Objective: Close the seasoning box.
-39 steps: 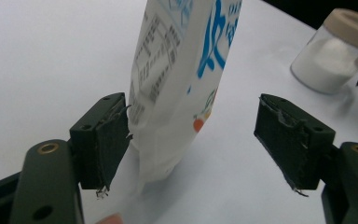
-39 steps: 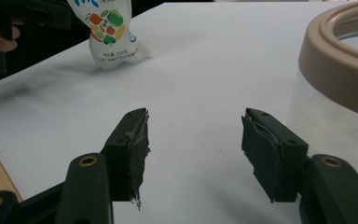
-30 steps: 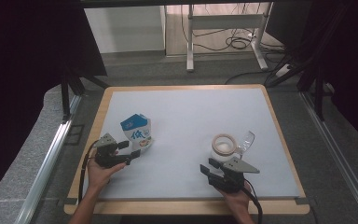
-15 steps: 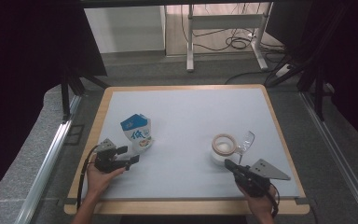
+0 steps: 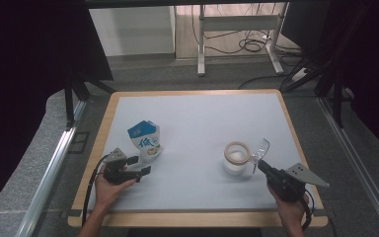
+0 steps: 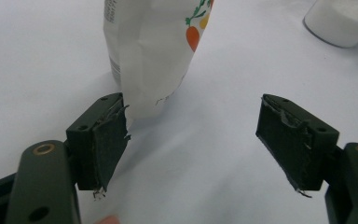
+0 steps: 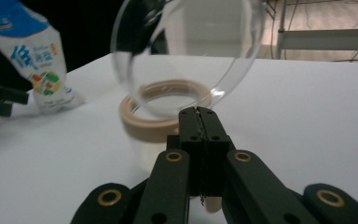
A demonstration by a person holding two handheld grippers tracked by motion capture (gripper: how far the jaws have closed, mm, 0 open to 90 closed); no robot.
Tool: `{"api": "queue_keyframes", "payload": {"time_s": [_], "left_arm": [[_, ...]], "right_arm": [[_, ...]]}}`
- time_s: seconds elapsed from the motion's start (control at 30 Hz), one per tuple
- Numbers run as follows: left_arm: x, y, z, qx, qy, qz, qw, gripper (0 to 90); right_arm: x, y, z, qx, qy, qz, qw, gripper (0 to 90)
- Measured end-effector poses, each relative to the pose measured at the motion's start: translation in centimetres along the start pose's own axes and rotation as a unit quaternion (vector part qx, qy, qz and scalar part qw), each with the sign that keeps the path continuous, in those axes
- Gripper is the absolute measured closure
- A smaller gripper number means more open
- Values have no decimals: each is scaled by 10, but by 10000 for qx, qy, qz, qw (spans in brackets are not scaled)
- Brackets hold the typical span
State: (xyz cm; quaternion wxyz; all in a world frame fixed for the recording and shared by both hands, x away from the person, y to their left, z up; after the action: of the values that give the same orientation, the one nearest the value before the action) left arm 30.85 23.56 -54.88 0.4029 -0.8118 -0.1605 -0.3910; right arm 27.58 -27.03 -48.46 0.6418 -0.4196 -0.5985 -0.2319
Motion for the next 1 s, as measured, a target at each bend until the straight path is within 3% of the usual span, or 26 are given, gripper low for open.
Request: {"api": "queue_keyframes", "payload": {"time_s": [0.4,1.0], "left_arm": [[-2,5,-5,-97,73,111,9999,244],[-3,7,-8,-169,88,176,9997,244]], "right_arm": [[7,11,-11,-260,55,-37,9996,898],[16,12,-6,-303,-118,-80,9994,898]]}}
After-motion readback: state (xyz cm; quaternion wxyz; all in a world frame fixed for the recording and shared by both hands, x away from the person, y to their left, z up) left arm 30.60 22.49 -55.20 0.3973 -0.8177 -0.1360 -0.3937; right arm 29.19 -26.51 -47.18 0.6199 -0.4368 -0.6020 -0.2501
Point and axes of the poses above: each handheld gripper's, and its own axes: y roughly forward along the jaws, x roughly out of its top, z roughly to its left, the point moved 1 cm from there along y, roughly forward along the jaws, and after that the axes turned 10 degrees about -y, right-handed, at the moved point
